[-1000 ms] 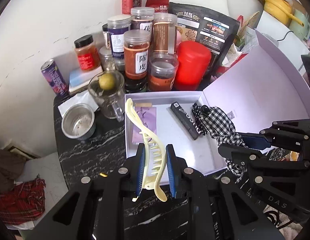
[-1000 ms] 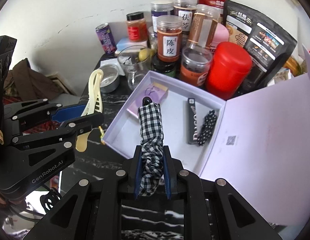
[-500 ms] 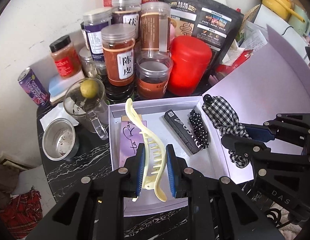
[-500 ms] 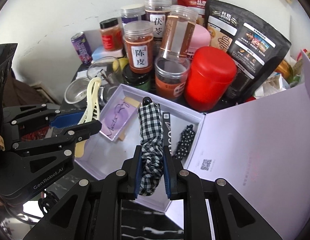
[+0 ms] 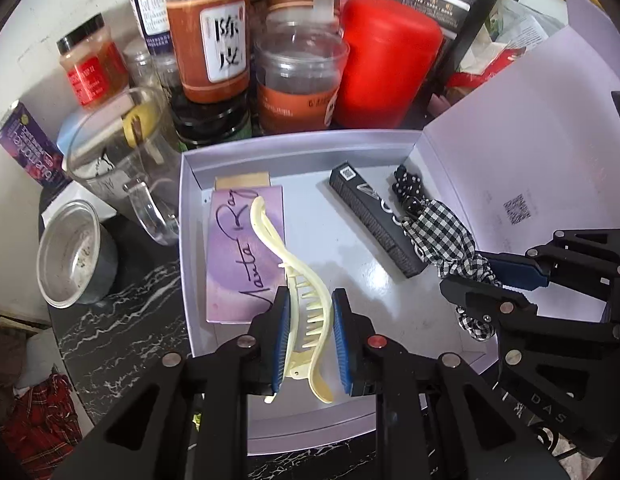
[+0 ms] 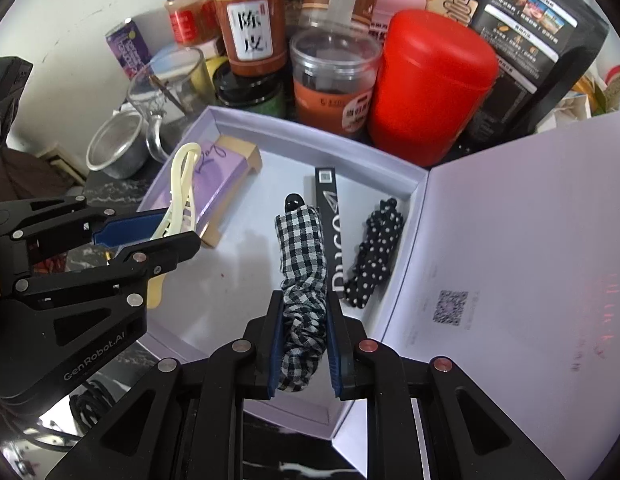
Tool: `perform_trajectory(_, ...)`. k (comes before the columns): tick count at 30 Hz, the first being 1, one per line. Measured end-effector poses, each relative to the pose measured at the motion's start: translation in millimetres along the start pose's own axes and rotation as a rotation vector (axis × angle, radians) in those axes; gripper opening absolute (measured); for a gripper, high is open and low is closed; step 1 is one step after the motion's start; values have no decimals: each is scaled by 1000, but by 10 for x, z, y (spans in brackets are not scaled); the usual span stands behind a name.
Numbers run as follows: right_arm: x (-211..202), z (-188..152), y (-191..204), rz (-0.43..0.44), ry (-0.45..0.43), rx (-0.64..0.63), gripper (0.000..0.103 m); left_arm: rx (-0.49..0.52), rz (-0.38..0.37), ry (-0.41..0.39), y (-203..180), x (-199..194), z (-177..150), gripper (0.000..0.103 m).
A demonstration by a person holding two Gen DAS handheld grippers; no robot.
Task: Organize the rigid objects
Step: 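Carry the claw clip with left tool into the white box while right tool carries the scrunchie, then lower the claw clip into the box with left tool while right tool lowers the gingham scrunchie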
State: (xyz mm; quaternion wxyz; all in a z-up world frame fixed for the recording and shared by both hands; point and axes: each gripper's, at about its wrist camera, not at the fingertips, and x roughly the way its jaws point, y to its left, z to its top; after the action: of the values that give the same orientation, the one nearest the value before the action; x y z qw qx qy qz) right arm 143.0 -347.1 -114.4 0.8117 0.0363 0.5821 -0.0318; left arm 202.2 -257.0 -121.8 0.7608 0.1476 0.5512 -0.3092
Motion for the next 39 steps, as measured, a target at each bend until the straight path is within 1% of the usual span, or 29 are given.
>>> perform_trajectory(4,132,-76,27,3,29,-2,19,-2,-6,23,12,95,-73,20)
perform_trajectory(8,242,-127,70,10,54,-6,19,35,9,20,-39,113,-118,20)
perform_trajectory(16,426,-189,74,25,86,27,19,62,-1,17,-157,182,-91,20)
perform_trajectory(21,421,-192,8,14,71,55,19,76,-27,19,-217,221,-29,20)
perform_trajectory(24,396,-180,-50,5,64,73,19,90,-29,20,-272,262,27,20)
perform_trajectory(28,424,-138,-95,-3,63,88,19,78,-54,44,-268,367,104,20)
perform_trajectory(32,447,-133,-124,-4,57,105,19,85,-60,60,-251,470,177,20)
perform_trajectory(36,469,-89,-144,-8,60,115,19,78,-73,83,-226,545,167,21)
perform_trajectory(39,449,-134,-194,-27,53,116,19,73,-85,97,-212,609,193,21)
